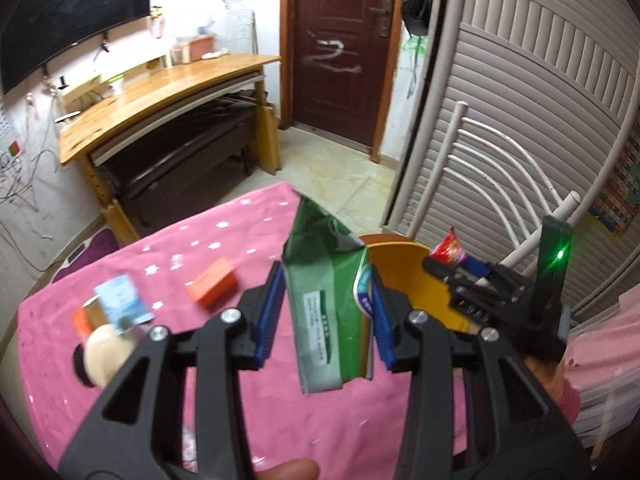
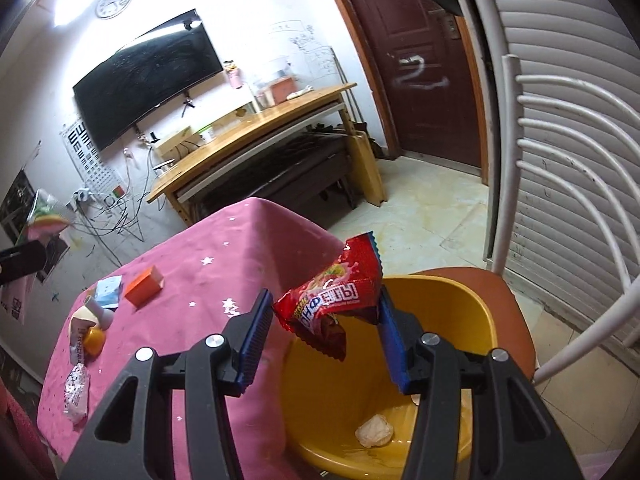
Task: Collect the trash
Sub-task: 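Carry carton and wrapper to the yellow bin and open both grippers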
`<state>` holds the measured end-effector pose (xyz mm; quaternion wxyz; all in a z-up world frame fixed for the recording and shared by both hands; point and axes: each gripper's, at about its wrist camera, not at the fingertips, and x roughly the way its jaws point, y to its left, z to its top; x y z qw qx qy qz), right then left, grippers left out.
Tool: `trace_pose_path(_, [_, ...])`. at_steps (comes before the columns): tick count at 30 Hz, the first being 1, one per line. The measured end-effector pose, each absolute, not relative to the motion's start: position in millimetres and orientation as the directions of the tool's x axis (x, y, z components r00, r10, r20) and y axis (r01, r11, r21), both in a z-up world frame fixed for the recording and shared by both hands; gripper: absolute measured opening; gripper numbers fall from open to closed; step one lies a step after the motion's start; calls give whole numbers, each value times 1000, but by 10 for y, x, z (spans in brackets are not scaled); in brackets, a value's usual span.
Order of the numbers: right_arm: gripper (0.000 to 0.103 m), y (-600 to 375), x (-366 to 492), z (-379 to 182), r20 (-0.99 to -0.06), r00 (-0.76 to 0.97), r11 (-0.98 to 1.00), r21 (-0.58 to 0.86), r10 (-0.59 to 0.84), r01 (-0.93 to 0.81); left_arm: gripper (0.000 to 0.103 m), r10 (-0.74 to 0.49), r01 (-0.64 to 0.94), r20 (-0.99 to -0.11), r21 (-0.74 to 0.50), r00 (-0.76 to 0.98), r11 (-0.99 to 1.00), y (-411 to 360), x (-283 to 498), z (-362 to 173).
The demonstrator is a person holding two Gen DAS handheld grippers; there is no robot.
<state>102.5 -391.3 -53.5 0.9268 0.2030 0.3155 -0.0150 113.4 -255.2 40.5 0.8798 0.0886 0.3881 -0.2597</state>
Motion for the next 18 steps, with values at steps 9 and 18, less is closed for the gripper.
trace_pose_path(9, [70,-4036,1009,-639,-622,781,905,362,58,222,38,-390,584,-772,-31,501,811,-3195,1282,203])
trace_pose_path(18, [71,-4481,812,-654,-610,789,845,386,-66,369,39,-429,644,-789,-57,439,763,-3693,1397,58])
